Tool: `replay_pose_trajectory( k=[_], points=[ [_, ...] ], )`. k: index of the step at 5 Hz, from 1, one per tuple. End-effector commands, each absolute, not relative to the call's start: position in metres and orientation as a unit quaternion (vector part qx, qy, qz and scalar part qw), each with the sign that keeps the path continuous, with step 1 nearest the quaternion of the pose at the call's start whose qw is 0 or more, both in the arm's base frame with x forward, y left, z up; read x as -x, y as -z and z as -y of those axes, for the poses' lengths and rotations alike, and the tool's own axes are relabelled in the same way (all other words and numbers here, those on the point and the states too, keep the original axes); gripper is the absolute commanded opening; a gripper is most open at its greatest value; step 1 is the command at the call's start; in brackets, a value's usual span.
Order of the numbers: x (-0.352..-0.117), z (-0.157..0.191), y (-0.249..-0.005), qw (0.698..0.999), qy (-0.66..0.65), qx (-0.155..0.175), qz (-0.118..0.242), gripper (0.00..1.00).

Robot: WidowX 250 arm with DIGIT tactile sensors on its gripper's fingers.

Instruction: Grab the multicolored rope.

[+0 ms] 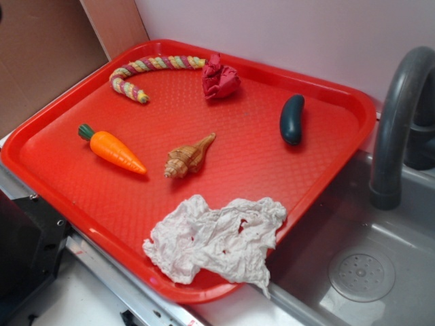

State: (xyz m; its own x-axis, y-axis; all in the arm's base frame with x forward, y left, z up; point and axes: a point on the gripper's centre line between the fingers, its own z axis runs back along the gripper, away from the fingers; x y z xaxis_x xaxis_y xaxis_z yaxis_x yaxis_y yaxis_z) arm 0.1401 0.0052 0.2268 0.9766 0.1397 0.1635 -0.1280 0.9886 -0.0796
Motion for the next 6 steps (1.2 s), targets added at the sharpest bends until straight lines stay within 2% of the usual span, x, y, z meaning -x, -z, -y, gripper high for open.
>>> replay_pose_trajectory(
  k=[1, 2, 4, 5, 6],
  points=[
    [-0.171, -0.056, -0.189, 0.963, -0.208, -0.006, 0.172, 1.00],
    [-0.192, -0.075, -0.157, 0.952, -0.251, -0.012, 0.175, 1.00],
    [-0.239, -0.092, -0.112, 0.921, -0.339, -0.031, 0.189, 1.00],
    [-0.254, -0.102, -0.094, 0.904, -0.382, -0.035, 0.190, 1.00],
    [-0.263, -0.114, -0.075, 0.897, -0.405, -0.037, 0.173, 1.00]
  ],
)
